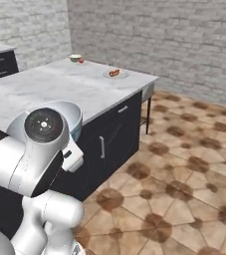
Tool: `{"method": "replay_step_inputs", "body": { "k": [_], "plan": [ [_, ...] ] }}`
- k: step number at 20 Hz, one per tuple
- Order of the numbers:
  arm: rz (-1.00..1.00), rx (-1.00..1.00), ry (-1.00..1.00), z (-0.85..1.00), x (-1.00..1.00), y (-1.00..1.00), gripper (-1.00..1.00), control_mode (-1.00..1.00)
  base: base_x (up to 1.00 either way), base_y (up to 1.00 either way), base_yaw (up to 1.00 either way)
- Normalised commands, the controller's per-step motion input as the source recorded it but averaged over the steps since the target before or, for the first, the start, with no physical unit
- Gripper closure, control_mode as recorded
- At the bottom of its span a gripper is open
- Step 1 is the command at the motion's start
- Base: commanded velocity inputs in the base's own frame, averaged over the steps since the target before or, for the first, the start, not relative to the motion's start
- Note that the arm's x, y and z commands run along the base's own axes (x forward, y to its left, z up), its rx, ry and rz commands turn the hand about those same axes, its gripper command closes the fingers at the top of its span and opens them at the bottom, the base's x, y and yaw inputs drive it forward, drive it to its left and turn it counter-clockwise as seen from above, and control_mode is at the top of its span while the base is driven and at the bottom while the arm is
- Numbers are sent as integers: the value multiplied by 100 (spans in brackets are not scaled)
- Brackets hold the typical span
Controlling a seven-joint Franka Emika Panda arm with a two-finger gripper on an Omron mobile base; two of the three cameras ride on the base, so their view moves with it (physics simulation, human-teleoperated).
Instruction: Take the smaller bowl and place it next to the appetizer plate on the dining counter , and place the larger bowl next to the plate with cooked food.
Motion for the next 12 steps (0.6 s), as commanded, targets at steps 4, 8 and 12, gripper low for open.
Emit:
{"method": "replay_step_inputs", "body": {
  "k": [4,8,12],
  "plan": [
    [0,0,0,0,0,0,100,100,100,-67,24],
    [0,0,0,0,0,0,100,100,100,-86,37],
    [0,0,0,0,0,0,100,100,100,-95,31]
  ]
}}
